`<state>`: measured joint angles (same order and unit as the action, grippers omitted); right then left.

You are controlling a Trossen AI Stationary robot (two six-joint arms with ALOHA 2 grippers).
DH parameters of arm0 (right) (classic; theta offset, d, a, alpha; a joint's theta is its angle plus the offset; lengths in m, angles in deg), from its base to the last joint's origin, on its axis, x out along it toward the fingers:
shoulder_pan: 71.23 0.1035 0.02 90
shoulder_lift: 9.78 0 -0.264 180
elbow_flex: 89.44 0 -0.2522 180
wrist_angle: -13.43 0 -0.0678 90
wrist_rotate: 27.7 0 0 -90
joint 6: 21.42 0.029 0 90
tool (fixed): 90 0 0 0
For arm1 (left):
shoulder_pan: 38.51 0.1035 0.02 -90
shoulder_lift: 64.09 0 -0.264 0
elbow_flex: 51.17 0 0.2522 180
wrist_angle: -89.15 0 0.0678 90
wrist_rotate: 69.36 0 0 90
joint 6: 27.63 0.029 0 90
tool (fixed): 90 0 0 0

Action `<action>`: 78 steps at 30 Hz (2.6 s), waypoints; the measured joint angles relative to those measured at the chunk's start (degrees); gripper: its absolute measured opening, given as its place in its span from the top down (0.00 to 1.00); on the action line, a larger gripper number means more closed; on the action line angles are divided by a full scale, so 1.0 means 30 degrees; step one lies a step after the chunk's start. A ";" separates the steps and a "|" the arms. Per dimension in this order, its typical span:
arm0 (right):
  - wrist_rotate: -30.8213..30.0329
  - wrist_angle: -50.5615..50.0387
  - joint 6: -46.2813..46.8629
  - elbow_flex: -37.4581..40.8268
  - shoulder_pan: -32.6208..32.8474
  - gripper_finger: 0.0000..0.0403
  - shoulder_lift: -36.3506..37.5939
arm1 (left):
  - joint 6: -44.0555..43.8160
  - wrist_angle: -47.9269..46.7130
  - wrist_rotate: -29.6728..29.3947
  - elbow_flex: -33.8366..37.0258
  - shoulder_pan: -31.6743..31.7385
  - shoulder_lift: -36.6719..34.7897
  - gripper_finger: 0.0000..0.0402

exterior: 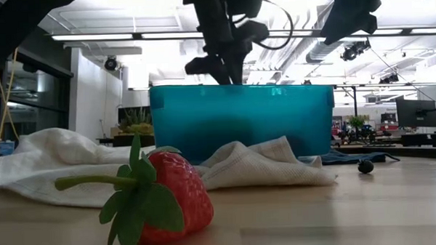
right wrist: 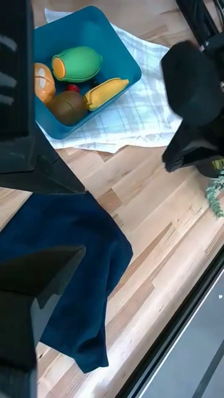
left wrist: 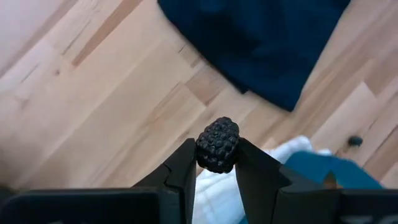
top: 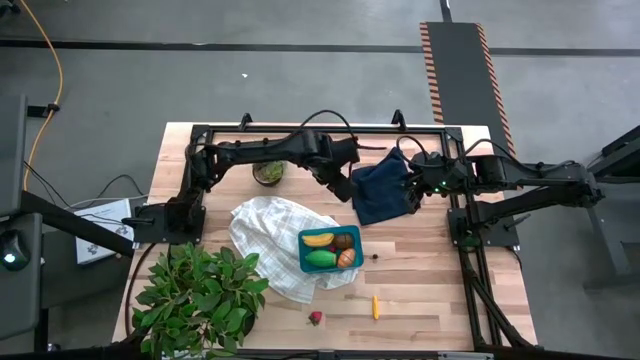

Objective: Pick and placing Produce into tupperware
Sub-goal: Put the blackberry into the blue bin

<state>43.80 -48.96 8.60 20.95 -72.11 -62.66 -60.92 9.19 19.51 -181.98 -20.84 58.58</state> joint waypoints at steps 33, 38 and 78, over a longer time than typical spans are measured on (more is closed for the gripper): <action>-0.0196 0.0027 0.1481 0.0000 -0.2054 0.67 0.0000 | 0.5654 -0.6524 0.2885 -0.5891 -0.0160 -0.1138 0.79; -0.0197 0.0211 0.1591 0.0000 -0.2386 0.67 0.0005 | 0.6339 -0.7597 0.3156 -0.5891 -0.0541 -0.1775 0.79; -0.0284 0.2175 0.3424 0.0000 -0.2283 0.67 0.0004 | 0.6005 -0.5787 0.0641 -0.2935 -0.6581 -0.3803 0.79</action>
<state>42.94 -42.44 18.87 20.95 -78.96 -62.65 -42.90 -8.17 21.43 -190.78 -40.58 47.17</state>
